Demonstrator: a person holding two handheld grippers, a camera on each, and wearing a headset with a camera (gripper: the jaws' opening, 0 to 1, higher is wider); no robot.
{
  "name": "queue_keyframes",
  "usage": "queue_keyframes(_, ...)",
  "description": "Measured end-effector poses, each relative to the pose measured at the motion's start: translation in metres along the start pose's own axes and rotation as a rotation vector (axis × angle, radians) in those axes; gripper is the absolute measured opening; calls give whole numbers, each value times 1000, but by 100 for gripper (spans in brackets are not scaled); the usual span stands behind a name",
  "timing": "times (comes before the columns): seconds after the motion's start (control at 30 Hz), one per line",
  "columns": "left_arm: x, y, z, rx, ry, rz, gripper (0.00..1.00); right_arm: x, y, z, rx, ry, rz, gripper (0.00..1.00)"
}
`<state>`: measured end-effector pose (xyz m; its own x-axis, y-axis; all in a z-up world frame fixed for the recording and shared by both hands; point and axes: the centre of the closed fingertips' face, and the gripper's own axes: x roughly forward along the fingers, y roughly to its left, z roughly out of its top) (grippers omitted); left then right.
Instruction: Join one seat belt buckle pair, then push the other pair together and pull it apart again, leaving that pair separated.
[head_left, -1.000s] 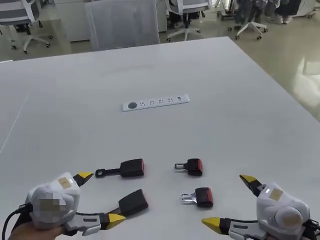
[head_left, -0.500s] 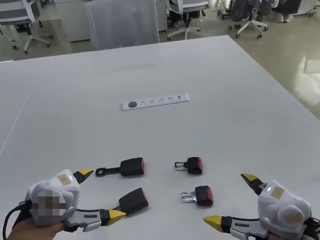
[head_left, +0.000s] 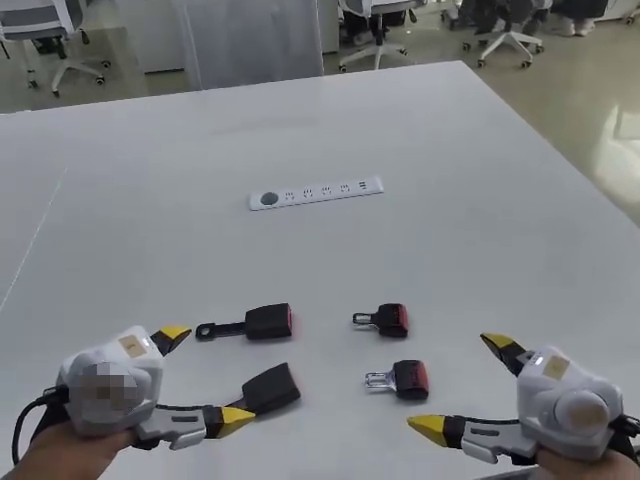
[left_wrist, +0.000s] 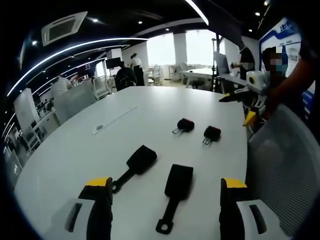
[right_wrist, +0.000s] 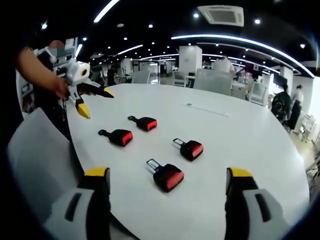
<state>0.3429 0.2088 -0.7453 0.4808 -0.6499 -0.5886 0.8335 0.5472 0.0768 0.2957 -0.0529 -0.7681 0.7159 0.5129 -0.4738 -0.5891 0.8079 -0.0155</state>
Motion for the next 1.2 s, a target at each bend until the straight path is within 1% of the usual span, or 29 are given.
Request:
queue_keyframes(0.1,0,-3,-1,-5,4,-12,91,0,-1,-1,6,1,3,96)
queue_keyframes(0.17,1,-3,-2,4,9,-15,91,0,0,-2,13,-2,10,96)
queue_keyframes(0.23,2,-4,-3,6,13,-20,91,0,0,-5,6,8,16,96)
queue_keyframes(0.4,4,-5,-3,15,22,-32,90,2,1,-9,14,22,38,95)
queue_keyframes(0.5,7,-5,-6,23,37,-40,88,4,2,-11,16,29,57,94)
queue_keyframes(0.57,9,-7,-8,33,51,-50,88,6,3,-12,11,30,68,94)
queue_keyframes(0.67,12,-8,-9,40,60,-60,87,10,4,-14,8,43,85,94)
queue_keyframes(0.83,20,-10,-12,49,80,-82,86,18,6,-19,-11,67,121,94)
queue_keyframes(0.87,21,-10,-12,50,81,-86,86,20,7,-20,-13,69,136,93)
queue_keyframes(0.93,24,-11,-12,53,86,-93,86,22,8,-19,-12,68,147,92)
queue_keyframes(1.03,32,-13,-16,70,104,-115,85,28,7,-22,-12,86,170,92)
queue_keyframes(1.2,44,-16,-22,71,122,-139,84,37,8,-29,-31,112,206,89)
